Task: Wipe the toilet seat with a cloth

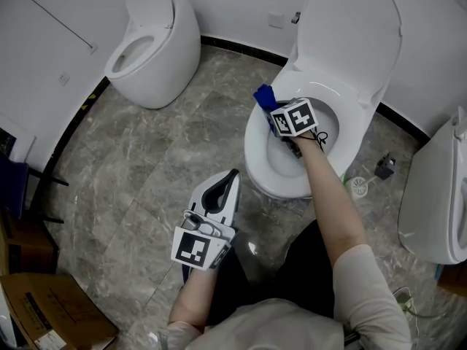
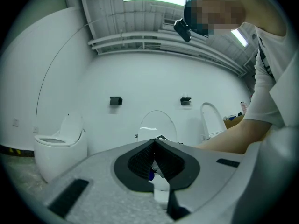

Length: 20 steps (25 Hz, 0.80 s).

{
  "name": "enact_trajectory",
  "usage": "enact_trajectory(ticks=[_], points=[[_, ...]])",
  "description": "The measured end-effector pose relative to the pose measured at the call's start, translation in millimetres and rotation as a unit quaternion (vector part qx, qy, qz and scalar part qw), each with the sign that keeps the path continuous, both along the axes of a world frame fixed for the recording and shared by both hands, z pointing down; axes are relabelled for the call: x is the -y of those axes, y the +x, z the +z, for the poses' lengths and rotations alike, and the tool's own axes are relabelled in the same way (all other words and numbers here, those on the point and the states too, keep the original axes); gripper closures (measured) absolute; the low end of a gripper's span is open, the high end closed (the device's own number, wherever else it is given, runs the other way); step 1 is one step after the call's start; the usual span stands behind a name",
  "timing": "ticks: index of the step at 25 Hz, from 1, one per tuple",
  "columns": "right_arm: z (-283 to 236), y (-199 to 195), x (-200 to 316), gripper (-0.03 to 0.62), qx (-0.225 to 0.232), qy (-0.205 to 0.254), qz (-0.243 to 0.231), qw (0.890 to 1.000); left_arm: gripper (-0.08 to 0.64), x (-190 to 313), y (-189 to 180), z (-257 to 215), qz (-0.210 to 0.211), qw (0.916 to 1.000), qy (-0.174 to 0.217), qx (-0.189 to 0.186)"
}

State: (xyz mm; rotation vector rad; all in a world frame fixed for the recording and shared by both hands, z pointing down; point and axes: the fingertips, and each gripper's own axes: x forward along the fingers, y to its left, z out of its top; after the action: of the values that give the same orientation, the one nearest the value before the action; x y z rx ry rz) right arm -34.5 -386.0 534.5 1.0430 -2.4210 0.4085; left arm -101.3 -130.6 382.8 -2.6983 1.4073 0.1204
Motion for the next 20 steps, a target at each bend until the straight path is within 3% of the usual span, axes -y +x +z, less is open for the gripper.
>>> enact_trajectory(ticks=[20], points=[[1, -16, -38, 0.538, -0.005, -0.008, -0.030, 0.999, 0.552, -11, -9, -5, -0.010, 0.9999, 0.003, -0.012]])
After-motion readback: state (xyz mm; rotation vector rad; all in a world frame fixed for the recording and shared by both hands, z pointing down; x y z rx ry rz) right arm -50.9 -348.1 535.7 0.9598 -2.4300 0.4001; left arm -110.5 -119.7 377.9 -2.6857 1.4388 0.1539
